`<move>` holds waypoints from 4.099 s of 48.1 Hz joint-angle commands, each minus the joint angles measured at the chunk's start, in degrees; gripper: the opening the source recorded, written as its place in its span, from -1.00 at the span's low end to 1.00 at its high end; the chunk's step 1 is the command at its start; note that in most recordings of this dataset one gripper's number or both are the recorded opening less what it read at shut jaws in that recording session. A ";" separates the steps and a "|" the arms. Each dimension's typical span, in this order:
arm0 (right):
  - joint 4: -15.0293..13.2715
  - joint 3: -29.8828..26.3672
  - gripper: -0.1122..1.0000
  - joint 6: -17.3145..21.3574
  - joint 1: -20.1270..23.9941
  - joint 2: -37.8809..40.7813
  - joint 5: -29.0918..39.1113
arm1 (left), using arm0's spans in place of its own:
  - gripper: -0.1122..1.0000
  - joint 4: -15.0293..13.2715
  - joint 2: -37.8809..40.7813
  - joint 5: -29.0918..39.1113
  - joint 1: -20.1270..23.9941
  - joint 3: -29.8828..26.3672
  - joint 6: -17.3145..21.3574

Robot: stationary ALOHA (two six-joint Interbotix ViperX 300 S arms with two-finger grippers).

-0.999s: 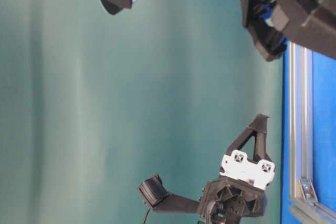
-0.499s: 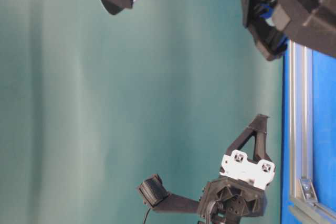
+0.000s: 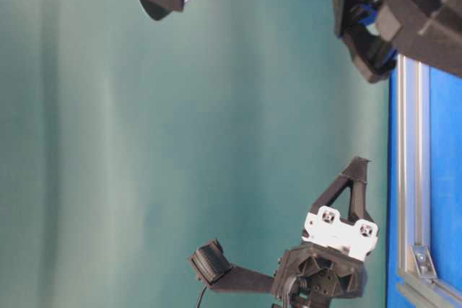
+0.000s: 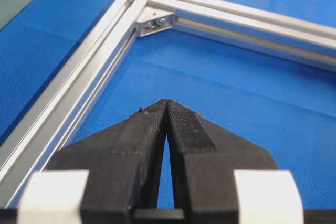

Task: Insert the wire through the string loop located on the right side.
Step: 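Lift the grasped cable with the right gripper, then carry the USB plug right-to-left toward the white zip-tie loop, then push the USB plug through the zip-tie loop with the right gripper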

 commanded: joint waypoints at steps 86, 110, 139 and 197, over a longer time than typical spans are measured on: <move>4.83 34.28 -0.86 0.70 2.29 -32.43 -2.02 | -0.80 0.09 -3.25 -0.26 -0.09 -0.88 -0.26; 5.36 41.22 -0.86 0.70 1.41 -46.32 7.73 | -0.80 0.09 -3.43 -0.26 -0.09 -0.97 -0.35; 5.36 41.04 -0.86 0.53 -9.58 -40.61 3.69 | -0.80 0.09 -3.78 -0.26 -0.18 -0.97 -0.44; 5.36 40.96 -0.86 0.44 -10.63 -39.38 2.11 | -0.80 0.09 -4.04 -0.26 -0.26 -0.88 -0.44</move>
